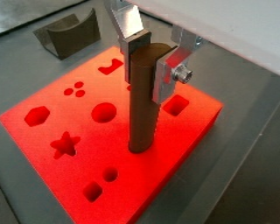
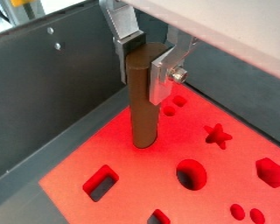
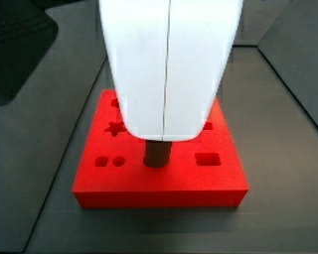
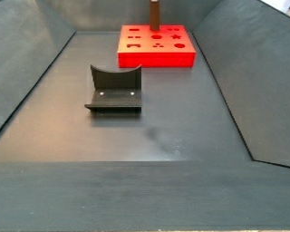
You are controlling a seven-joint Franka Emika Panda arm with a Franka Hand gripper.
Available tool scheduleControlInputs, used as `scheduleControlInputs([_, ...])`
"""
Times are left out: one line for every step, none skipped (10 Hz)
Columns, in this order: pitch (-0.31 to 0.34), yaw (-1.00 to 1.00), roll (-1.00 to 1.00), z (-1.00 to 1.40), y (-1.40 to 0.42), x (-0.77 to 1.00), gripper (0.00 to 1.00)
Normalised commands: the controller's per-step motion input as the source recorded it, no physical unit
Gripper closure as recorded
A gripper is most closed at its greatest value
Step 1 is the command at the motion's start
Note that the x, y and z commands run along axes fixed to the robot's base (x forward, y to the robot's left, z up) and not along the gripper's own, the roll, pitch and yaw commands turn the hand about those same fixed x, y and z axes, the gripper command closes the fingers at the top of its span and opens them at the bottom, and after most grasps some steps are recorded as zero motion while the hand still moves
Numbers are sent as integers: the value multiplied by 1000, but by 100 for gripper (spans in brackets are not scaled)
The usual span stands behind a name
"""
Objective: Pick up the oval object. Move up. Place the oval object on the fixture. Regrasp the oval object. Move to above the board. Insert the oval object.
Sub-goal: Insert the oval object.
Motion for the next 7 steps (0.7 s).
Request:
scheduleControlInputs([84, -46, -219, -689, 217, -83, 100])
scheduleControlInputs([96, 0, -169, -751, 180, -26, 100])
scheduleControlInputs([106, 0, -124, -800, 63, 0, 100])
scheduleControlInputs([114, 0, -107, -814, 0, 0, 100])
scheduleControlInputs([70, 54, -139, -446, 0, 49, 100])
scheduleControlInputs([0, 3, -71, 0, 54, 0, 100])
scheduleControlInputs([0, 0, -10, 0, 0, 0, 100])
